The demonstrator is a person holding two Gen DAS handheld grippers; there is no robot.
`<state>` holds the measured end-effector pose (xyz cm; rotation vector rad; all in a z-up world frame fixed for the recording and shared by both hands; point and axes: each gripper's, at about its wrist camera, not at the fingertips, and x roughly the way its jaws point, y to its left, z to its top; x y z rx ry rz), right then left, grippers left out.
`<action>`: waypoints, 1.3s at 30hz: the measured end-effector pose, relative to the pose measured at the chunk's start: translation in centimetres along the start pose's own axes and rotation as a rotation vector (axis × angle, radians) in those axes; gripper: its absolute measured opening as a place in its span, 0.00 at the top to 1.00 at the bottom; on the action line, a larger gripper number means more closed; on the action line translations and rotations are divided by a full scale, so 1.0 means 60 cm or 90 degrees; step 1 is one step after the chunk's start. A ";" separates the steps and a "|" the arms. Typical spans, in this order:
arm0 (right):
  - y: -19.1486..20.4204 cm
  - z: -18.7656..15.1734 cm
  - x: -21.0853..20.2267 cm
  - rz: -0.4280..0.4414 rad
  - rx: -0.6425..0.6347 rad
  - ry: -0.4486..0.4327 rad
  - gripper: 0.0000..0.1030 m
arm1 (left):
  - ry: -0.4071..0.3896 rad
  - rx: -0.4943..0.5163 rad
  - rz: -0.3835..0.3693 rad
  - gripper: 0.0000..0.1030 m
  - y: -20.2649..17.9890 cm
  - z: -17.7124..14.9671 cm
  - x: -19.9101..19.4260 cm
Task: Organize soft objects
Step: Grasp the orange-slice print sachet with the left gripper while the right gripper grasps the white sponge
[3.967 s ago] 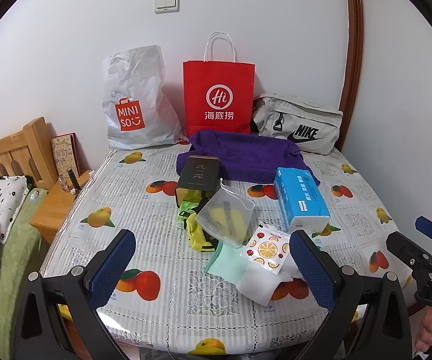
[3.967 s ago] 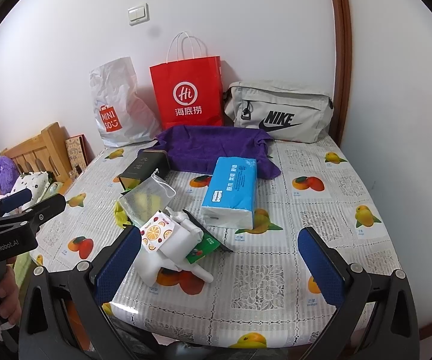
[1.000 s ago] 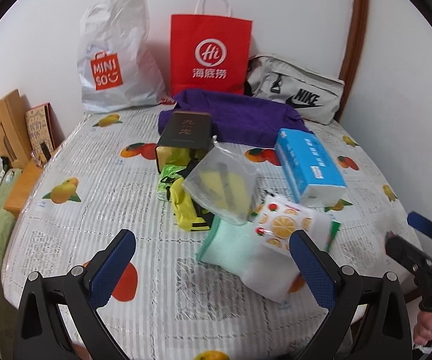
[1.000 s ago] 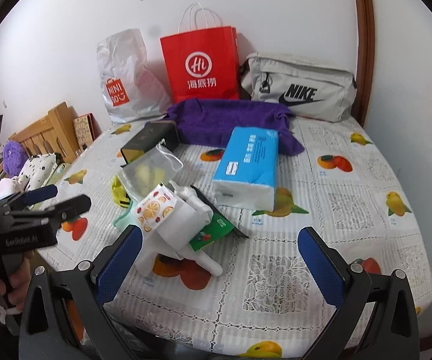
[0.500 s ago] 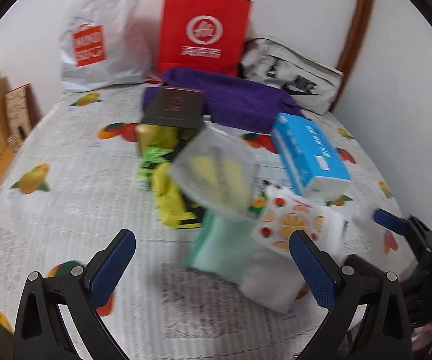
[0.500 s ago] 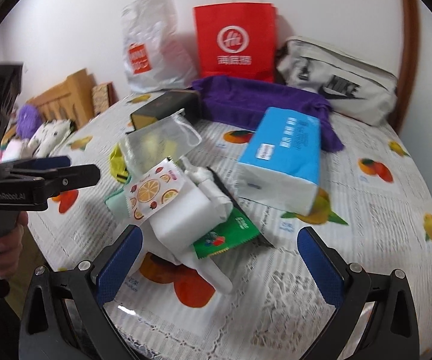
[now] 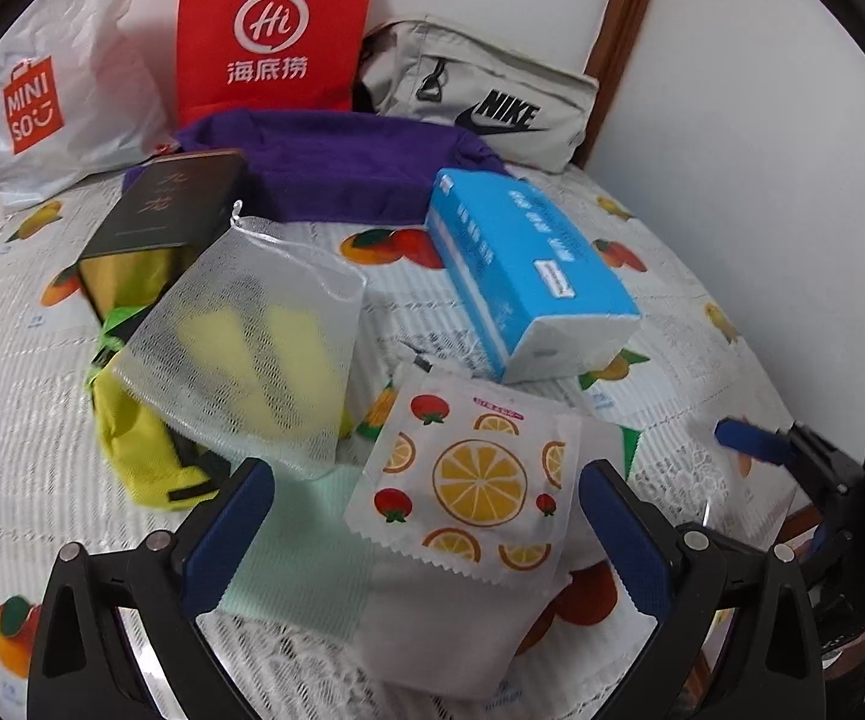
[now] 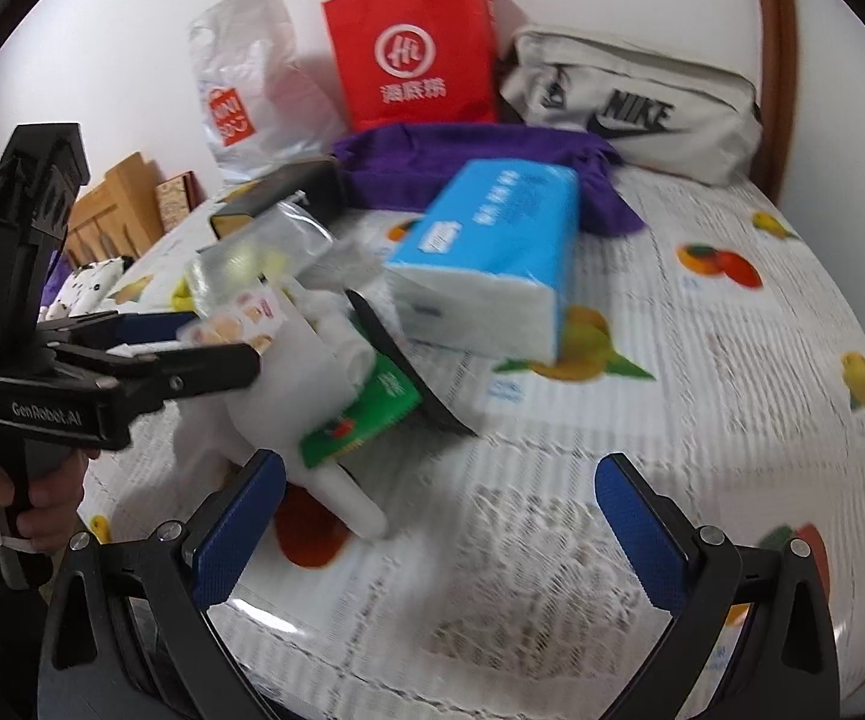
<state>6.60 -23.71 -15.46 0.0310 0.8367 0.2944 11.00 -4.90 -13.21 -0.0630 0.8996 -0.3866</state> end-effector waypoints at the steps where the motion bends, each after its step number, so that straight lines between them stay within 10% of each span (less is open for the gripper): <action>1: -0.004 -0.002 0.002 -0.001 0.005 0.004 0.01 | -0.004 0.001 -0.002 0.14 0.002 0.000 0.001; 4: -0.012 -0.003 0.007 -0.003 0.015 0.006 0.01 | -0.013 -0.009 -0.021 0.36 0.011 0.004 0.000; 12: 0.000 0.011 0.003 0.010 0.006 -0.005 0.01 | -0.029 -0.033 -0.014 0.55 0.042 0.019 -0.001; 33: 0.110 0.071 0.058 0.056 -0.137 -0.036 0.03 | -0.029 -0.079 0.041 0.61 0.128 -0.002 -0.030; 37: 0.120 0.069 0.068 0.053 -0.170 -0.033 0.42 | -0.030 -0.090 0.031 0.59 0.132 -0.003 -0.023; 39: 0.116 0.067 0.062 0.058 -0.169 -0.042 0.41 | -0.029 -0.088 0.030 0.59 0.133 -0.003 -0.020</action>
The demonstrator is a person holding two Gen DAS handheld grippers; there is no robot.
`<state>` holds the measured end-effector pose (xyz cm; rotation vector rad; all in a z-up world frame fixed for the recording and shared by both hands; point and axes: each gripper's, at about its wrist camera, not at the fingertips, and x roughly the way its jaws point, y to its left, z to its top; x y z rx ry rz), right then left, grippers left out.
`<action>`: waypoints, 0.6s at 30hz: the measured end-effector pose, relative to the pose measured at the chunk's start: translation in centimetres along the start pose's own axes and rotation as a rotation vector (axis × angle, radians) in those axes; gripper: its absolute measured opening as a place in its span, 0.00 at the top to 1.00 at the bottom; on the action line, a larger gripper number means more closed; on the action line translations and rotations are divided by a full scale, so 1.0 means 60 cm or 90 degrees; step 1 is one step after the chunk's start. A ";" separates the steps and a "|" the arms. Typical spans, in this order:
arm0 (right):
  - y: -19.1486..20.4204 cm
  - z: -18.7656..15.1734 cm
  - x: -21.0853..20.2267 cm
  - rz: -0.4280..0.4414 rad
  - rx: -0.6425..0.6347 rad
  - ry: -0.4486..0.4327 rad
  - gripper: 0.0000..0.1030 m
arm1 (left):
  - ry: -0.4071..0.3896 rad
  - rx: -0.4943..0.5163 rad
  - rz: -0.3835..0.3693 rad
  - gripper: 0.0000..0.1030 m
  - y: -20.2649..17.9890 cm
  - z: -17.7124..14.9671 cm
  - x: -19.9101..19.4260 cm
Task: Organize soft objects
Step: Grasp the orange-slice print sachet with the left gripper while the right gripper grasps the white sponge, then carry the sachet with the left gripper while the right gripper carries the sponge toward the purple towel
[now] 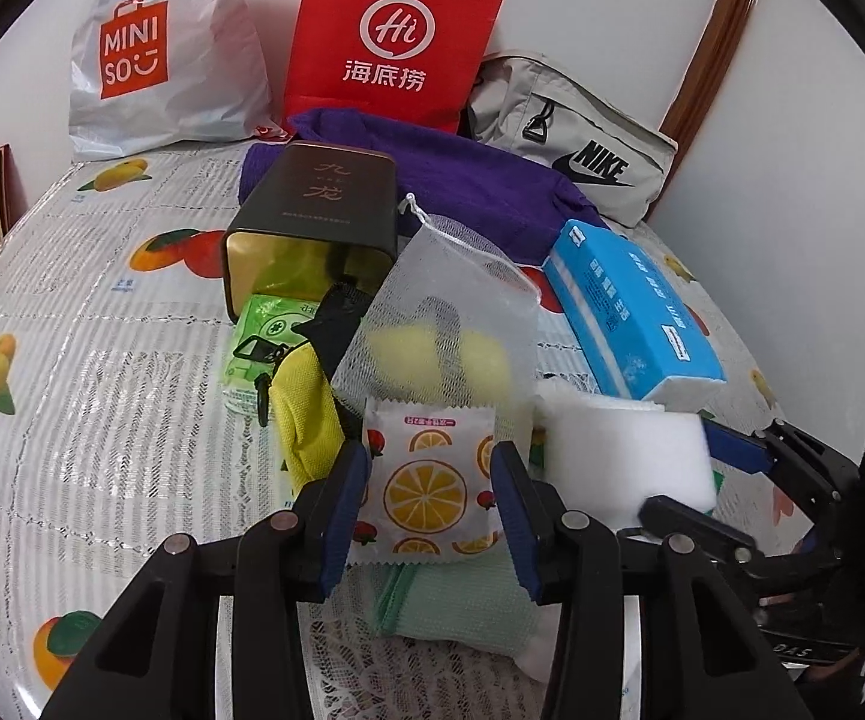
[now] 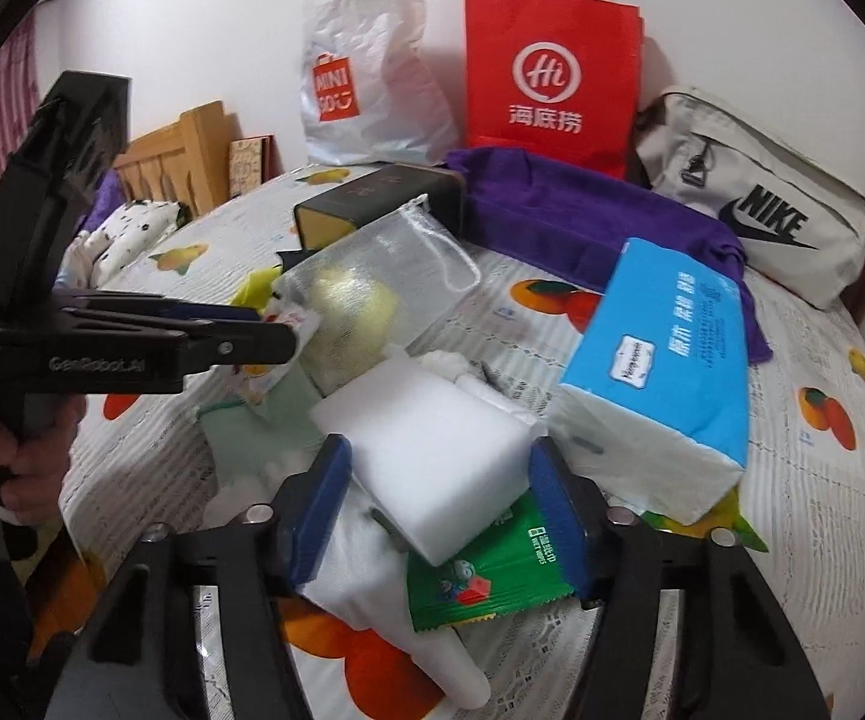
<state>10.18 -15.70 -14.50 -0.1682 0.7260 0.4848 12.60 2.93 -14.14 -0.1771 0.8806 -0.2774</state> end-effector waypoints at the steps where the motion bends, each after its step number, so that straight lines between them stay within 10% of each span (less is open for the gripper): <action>1: -0.002 -0.001 -0.005 -0.004 0.001 -0.007 0.41 | 0.000 0.000 -0.001 0.59 0.000 0.000 0.001; 15: -0.058 -0.029 -0.033 0.003 0.060 0.019 0.37 | 0.007 0.031 0.019 0.41 -0.018 -0.004 0.019; 18: -0.055 -0.025 -0.023 0.001 0.053 0.017 0.23 | 0.014 0.049 0.033 0.38 -0.026 -0.005 0.023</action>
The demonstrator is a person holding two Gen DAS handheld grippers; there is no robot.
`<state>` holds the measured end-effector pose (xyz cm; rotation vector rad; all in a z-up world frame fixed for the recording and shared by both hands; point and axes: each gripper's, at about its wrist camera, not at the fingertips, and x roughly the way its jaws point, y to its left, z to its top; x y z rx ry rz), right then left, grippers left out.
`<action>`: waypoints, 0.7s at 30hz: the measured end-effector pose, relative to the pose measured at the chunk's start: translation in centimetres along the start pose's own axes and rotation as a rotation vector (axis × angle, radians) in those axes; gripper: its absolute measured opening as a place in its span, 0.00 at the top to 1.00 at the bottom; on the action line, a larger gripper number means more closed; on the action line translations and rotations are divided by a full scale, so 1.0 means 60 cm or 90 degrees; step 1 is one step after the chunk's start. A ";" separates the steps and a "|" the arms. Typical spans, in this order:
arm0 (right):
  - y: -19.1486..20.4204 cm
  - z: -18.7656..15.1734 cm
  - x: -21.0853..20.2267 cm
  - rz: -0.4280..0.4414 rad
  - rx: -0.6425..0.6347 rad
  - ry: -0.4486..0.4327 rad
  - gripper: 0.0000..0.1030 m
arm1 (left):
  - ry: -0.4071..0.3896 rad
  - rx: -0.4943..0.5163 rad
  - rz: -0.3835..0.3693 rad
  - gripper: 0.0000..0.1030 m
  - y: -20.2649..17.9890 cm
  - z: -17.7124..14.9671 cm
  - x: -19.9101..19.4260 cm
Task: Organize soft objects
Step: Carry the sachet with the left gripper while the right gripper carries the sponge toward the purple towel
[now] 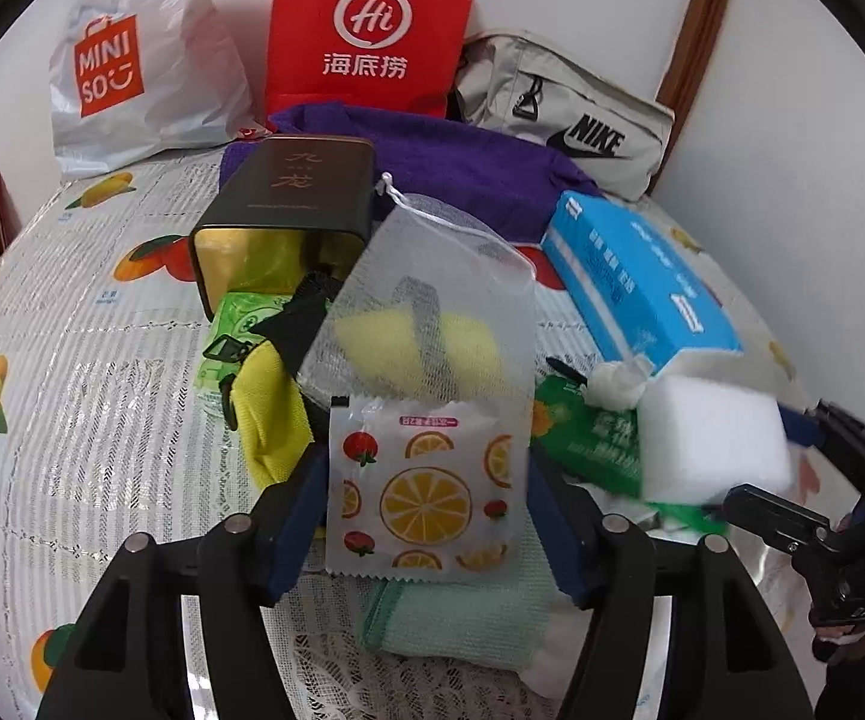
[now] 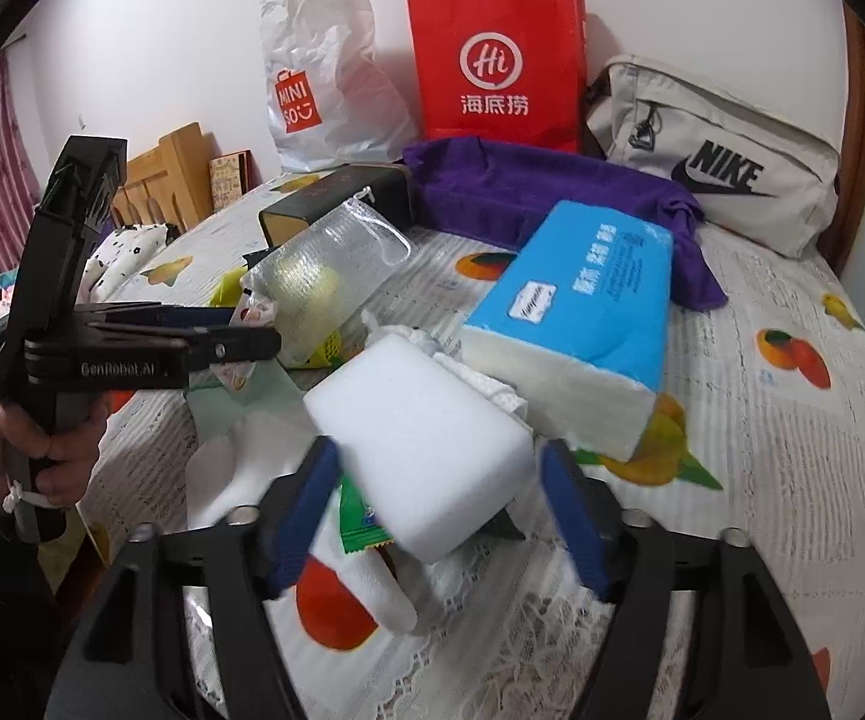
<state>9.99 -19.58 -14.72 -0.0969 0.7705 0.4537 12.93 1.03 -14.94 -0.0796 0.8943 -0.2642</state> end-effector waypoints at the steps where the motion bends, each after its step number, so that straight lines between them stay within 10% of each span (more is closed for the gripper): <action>1: 0.002 0.001 0.005 0.002 -0.004 0.003 0.23 | 0.001 0.005 0.003 0.37 -0.001 -0.001 0.000; 21: 0.011 0.003 -0.026 0.012 0.024 -0.038 0.33 | -0.030 0.012 0.037 0.55 0.003 -0.001 -0.042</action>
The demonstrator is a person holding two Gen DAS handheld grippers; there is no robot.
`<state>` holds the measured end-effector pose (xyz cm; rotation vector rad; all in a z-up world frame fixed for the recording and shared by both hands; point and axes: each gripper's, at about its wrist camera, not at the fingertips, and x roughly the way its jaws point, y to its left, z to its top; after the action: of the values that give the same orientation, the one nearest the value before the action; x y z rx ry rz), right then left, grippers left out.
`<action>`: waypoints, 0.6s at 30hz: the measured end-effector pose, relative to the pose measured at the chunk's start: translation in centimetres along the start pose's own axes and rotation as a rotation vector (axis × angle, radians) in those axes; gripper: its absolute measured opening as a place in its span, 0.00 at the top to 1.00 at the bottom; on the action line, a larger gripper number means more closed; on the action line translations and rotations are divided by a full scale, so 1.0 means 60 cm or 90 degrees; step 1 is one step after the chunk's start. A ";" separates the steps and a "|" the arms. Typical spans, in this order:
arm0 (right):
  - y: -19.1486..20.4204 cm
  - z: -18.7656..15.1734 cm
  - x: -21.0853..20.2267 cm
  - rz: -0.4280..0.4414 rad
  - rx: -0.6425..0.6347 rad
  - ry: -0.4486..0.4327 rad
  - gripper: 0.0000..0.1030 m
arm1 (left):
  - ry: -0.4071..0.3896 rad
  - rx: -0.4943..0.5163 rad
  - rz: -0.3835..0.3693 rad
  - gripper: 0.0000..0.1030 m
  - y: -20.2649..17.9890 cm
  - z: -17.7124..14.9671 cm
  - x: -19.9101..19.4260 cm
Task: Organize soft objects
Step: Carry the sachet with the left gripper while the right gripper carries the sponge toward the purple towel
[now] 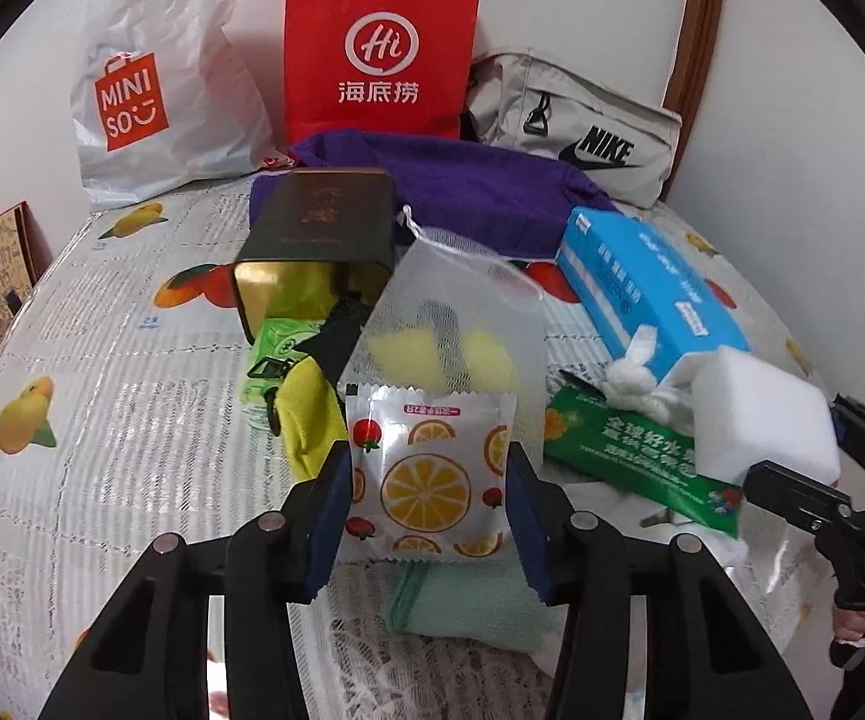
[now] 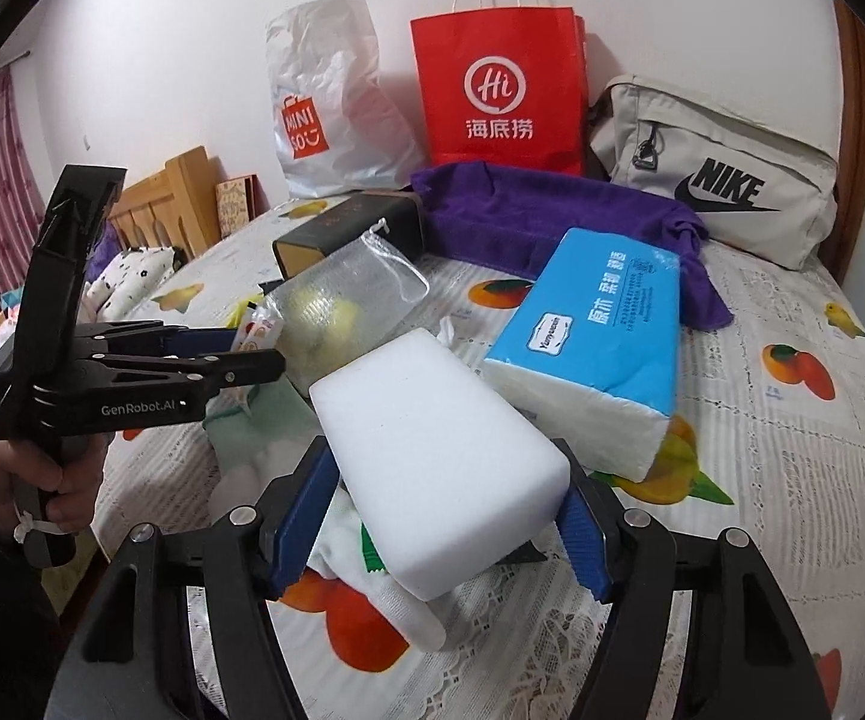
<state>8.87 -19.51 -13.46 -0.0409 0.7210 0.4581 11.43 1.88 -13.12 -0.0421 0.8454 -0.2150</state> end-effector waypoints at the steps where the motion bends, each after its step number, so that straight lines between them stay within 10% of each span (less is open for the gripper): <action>1: 0.000 0.000 -0.003 -0.001 0.003 -0.001 0.33 | -0.004 -0.005 -0.005 0.55 0.003 0.001 -0.005; 18: -0.036 -0.029 -0.052 -0.072 0.067 0.005 0.33 | -0.016 -0.067 0.024 0.55 0.062 -0.024 -0.068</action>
<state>6.66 -23.03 -13.03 0.0152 0.7448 0.3122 8.35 6.41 -11.53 -0.1268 0.8309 -0.1335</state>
